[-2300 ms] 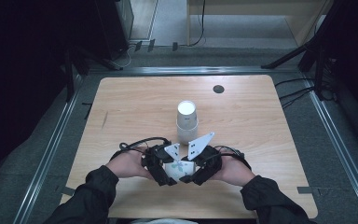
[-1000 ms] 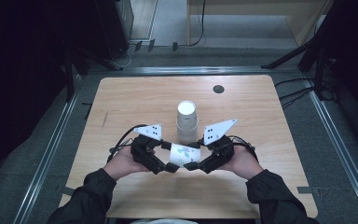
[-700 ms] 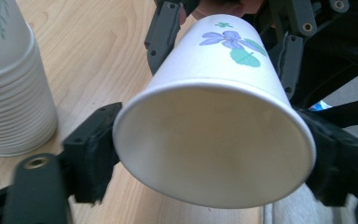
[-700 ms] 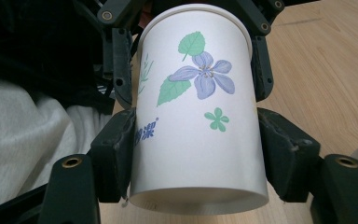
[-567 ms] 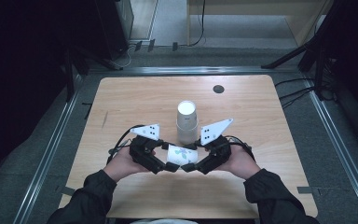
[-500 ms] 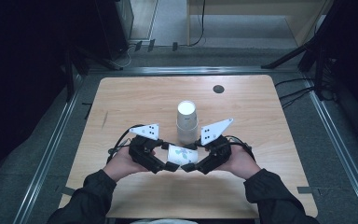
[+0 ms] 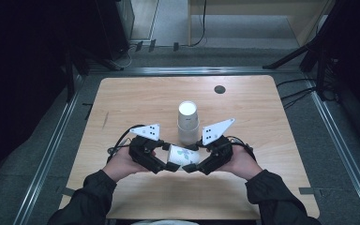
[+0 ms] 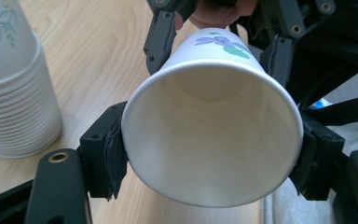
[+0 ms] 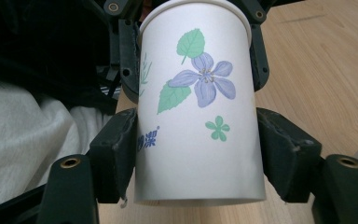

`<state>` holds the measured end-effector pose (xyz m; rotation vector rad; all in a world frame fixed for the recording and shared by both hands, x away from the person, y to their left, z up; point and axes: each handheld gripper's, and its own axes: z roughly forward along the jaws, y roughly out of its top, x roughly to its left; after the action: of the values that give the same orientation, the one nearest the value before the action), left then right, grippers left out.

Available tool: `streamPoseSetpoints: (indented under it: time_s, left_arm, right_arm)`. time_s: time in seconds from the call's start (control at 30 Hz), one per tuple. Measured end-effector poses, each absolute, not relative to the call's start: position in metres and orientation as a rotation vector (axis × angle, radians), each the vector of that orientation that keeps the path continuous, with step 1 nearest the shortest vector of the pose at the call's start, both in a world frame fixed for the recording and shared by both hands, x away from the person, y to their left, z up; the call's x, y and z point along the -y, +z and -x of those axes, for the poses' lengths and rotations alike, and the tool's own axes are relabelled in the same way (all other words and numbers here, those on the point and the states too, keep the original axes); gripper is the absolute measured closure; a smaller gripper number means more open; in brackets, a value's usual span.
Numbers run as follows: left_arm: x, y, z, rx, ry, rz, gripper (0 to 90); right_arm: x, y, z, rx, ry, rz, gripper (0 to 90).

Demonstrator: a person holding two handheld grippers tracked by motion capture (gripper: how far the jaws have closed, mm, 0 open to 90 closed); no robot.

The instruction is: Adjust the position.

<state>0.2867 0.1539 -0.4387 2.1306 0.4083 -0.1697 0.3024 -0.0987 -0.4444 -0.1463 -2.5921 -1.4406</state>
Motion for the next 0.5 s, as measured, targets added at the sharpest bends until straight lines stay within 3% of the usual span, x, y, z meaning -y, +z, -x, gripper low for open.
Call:
streamPoseSetpoints:
  time_s: [0.23,0.5]
  left_arm:
    - [-0.161,-0.433,-0.289,-0.41,-0.133,-2.184,25.8]
    - [-0.146,-0.44,-0.284,-0.371,-0.072,-2.388,25.3]
  right_arm:
    - [0.099,-0.448,-0.303,2.647,-1.395,0.147,27.7]
    - [0.088,-0.459,-0.3,2.715,-1.289,0.117,28.3]
